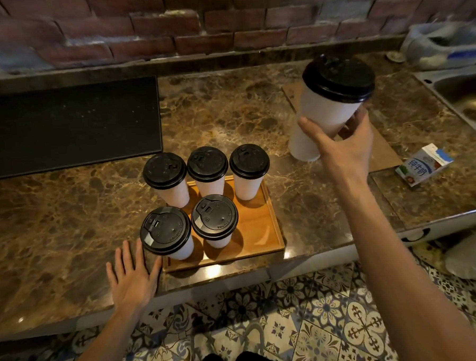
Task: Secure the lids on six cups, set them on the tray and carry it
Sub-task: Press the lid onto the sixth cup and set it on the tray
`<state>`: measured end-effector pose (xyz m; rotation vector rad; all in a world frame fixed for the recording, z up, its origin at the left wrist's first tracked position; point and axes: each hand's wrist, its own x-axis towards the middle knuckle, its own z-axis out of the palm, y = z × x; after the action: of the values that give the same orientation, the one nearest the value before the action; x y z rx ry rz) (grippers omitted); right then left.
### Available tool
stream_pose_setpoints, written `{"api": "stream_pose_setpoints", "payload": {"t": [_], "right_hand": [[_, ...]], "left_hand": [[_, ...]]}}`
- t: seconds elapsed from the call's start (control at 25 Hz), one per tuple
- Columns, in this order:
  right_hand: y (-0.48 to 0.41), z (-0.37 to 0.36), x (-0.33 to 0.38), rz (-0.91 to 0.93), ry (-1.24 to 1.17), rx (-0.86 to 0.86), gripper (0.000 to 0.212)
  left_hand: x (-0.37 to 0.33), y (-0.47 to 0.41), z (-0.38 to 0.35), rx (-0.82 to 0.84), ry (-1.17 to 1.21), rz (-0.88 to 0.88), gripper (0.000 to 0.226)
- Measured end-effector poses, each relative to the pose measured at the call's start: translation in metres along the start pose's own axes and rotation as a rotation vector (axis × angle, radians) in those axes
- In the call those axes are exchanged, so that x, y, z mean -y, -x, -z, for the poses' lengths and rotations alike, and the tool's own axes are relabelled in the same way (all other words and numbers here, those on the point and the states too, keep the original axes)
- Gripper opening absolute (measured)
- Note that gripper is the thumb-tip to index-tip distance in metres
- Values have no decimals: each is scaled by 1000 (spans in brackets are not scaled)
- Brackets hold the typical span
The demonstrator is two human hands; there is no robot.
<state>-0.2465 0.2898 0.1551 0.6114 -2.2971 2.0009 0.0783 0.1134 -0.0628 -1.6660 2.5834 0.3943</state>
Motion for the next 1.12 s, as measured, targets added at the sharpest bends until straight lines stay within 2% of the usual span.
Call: {"api": "stream_pose_setpoints", "payload": {"t": [0.24,0.36,0.72,0.8,0.88,0.92,1.04,1.12], "right_hand": [[34,-18,81,49,-79,240,74],[66,-29,105,61,-70,340,77],[143,-50,125,46,-98,592,76],[147,-53,127,45,-88,618,77],[148,-55,128,48,-94,627,75],[147,-56,129,49,-99,630,74],[144,-58,129,51,-89,629,75],[142,-58,130,44,-80,612,79]], "left_hand": [[0,-4,14,186,3,15,67],[4,-6,19,225,37,-14,70],[15,-10,31,301,73,-90,75],[16,-9,48,374,307,-70,68],[15,-5,78,376,800,60,49],[16,-1,97,299,1002,79,39],[11,18,163,19,1229,-93,34],[-5,41,206,9,1287,-343,48]]}}
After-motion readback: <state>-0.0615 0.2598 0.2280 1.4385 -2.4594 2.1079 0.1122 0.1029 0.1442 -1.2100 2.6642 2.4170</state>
